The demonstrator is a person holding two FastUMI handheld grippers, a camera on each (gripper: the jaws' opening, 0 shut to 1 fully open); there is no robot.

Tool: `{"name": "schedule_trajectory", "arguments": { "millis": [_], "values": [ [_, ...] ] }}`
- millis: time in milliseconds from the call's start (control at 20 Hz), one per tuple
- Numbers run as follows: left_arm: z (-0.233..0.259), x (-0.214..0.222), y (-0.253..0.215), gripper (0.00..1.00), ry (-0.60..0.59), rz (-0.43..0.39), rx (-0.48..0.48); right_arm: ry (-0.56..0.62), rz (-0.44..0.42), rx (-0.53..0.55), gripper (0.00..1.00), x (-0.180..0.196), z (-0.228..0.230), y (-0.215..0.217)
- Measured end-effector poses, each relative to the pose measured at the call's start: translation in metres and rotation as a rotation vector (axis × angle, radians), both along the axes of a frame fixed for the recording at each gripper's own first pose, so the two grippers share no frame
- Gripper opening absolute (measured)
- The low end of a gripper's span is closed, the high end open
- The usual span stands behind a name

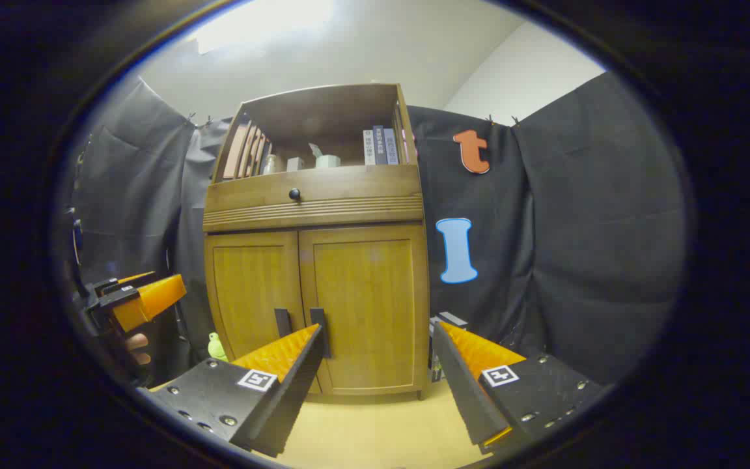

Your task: Open the right door of the double-door shoe cabinet with the right hand, and open the left door with the left hand.

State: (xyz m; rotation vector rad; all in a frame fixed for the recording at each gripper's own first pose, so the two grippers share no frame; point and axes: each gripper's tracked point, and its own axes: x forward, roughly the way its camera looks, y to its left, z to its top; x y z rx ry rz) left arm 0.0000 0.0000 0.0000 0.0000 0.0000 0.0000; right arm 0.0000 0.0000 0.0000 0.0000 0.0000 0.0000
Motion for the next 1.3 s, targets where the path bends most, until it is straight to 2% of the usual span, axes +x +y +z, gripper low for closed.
{"name": "schedule_trajectory", "arguments": {
  "millis": [100, 150, 450, 550, 600, 650, 700, 750, 800, 850, 1050, 1100, 1200, 1300],
  "values": [
    [-0.005, 0.001, 0.001, 0.98, 0.01, 0.003, -0.006, 0.002, 0.001, -0.005, 0.94, 0.001, -0.001, 0.001],
    [-0.008, 0.002, 0.001, 0.96, 0.017, 0.001, -0.008, 0.005, -0.002, -0.012, 0.99, 0.0, -0.003, -0.001],
    [-0.019, 0.005, 0.004, 0.98, -0.022, -0.018, -0.051, 0.01, 0.001, -0.006, 0.98, 0.001, -0.008, 0.002],
    [-0.023, 0.007, 0.0, 0.96, -0.021, -0.041, -0.061, 0.017, -0.013, -0.019, 0.99, 0.004, -0.012, -0.003],
    [-0.025, 0.007, -0.002, 0.96, -0.021, -0.055, -0.067, 0.019, -0.019, -0.023, 0.94, 0.005, -0.013, -0.005],
    [-0.028, 0.007, -0.001, 0.96, -0.021, -0.067, -0.075, 0.021, -0.015, -0.022, 0.94, 0.006, -0.015, -0.003],
    [-0.031, 0.006, -0.001, 0.96, -0.023, -0.078, -0.087, 0.023, -0.009, -0.021, 0.99, 0.008, -0.016, -0.002],
    [-0.034, 0.006, -0.003, 0.96, -0.03, -0.096, -0.092, 0.022, -0.01, -0.021, 0.99, 0.013, -0.019, -0.002],
    [-0.038, 0.007, -0.005, 0.96, -0.023, -0.113, -0.084, 0.018, -0.014, -0.021, 0.94, 0.016, -0.019, -0.003],
    [-0.044, 0.007, -0.006, 0.97, -0.019, -0.125, -0.077, 0.019, -0.018, -0.024, 0.99, 0.02, -0.023, -0.005],
    [-0.055, 0.014, -0.002, 0.96, 0.012, -0.145, -0.078, 0.003, -0.042, -0.053, 0.99, 0.049, -0.03, -0.004],
    [-0.052, 0.017, 0.005, 0.96, 0.001, -0.134, -0.064, -0.004, -0.033, -0.061, 0.94, 0.058, -0.031, 0.001],
    [-0.052, 0.017, 0.009, 0.95, 0.003, -0.148, -0.051, 0.001, -0.036, -0.077, 1.0, 0.077, -0.039, 0.004],
    [-0.052, 0.017, 0.013, 0.96, 0.007, -0.145, -0.087, 0.027, -0.039, -0.081, 0.99, 0.099, -0.052, 0.01]
  ]
}}
